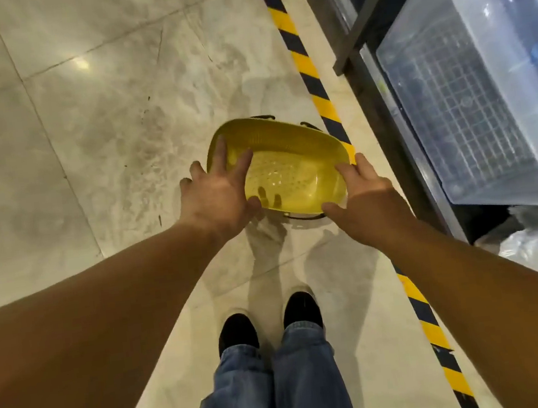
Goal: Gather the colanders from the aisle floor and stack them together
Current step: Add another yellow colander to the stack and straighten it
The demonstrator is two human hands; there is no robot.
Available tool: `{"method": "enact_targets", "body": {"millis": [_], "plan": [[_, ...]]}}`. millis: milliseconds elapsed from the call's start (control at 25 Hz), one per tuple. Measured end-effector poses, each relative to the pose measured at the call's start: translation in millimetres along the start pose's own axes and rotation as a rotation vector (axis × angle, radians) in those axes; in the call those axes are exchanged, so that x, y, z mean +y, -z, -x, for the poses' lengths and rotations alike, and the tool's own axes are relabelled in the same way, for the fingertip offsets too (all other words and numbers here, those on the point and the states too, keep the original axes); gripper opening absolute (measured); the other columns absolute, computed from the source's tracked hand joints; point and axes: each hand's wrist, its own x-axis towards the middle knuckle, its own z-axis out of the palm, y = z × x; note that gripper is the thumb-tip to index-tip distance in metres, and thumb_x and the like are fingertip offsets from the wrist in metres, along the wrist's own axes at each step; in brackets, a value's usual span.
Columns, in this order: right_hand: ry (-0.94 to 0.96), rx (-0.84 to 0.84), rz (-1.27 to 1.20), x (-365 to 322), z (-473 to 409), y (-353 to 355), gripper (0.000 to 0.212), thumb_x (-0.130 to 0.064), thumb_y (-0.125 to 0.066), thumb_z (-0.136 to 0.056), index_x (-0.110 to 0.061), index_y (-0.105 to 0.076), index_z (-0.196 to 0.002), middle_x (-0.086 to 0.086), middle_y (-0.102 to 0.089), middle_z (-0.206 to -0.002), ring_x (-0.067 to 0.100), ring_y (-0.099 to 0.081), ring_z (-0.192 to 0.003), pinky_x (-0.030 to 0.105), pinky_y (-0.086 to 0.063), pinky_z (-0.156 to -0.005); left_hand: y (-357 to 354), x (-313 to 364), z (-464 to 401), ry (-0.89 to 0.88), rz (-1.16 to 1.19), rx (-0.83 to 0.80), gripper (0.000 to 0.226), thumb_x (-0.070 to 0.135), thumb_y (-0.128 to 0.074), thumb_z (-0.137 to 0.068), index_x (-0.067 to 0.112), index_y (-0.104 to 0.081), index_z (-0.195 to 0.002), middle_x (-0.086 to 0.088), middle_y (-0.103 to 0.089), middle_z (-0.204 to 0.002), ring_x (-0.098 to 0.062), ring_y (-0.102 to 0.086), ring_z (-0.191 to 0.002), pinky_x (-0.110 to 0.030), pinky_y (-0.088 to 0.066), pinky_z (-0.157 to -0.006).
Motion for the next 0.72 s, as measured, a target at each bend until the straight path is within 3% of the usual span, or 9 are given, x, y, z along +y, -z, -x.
{"method": "enact_targets", "body": {"millis": [160,320,480,600,720], "plan": [[0.068,-0.036,-0.024,20.8,-54.2,-55.2,0.074,-0.047,-0.064,-0.088,-0.035,-0.027,-0.151,0.006,-0.009,-0.165,0.046,-0.043,-0.126,0.048,-0.044,-0.095,-57.4,-13.0,-56.7,0.052,-0.071,0.021,0.082,0.062,-0.059,-0.086,0.04,-0.016,-0.152,-0.008,0.015,-0.165,-0.059,-0.028,-0.133,-0.064,-0.036,-0.099],[0.037,0.059,0.007,20.6,-81.2,-86.0,0.077,-0.051,-0.063,-0.086,-0.035,-0.027,-0.152,0.013,-0.011,-0.163,0.047,-0.033,-0.132,0.051,-0.041,-0.1,-91.7,-22.5,-83.0,0.018,-0.12,-0.007,0.082,0.067,-0.056,-0.084,0.042,-0.015,-0.151,-0.01,0.018,-0.164,-0.061,-0.026,-0.133,-0.066,-0.036,-0.098],[0.083,0.076,-0.037,23.6,-86.9,-104.3,0.086,-0.049,-0.072,-0.081,-0.029,-0.029,-0.153,0.02,-0.012,-0.162,0.044,-0.024,-0.143,0.054,-0.025,-0.113,-115.2,-23.4,-91.3,-0.011,-0.112,-0.011,0.081,0.07,-0.051,-0.084,0.04,-0.016,-0.152,-0.011,0.014,-0.165,-0.06,-0.028,-0.131,-0.061,-0.04,-0.098],[0.043,0.031,-0.084,30.1,-88.3,-110.3,0.093,-0.05,-0.077,-0.074,-0.036,-0.027,-0.152,0.014,-0.008,-0.164,0.05,-0.034,-0.133,0.054,-0.039,-0.103,-121.9,-21.2,-96.5,-0.028,-0.117,-0.027,0.084,0.072,-0.046,-0.084,0.038,-0.013,-0.154,-0.013,0.016,-0.164,-0.055,-0.017,-0.142,-0.063,-0.027,-0.111],[0.057,-0.026,-0.091,34.8,-84.0,-107.5,0.099,-0.051,-0.08,-0.07,-0.04,-0.025,-0.151,0.01,-0.004,-0.164,0.051,-0.035,-0.131,0.054,-0.044,-0.099,-115.0,-19.5,-87.4,-0.003,0.001,-0.04,0.091,0.063,-0.066,-0.079,0.039,-0.02,-0.154,-0.009,0.014,-0.165,-0.056,-0.016,-0.139,-0.062,-0.027,-0.111]]}}
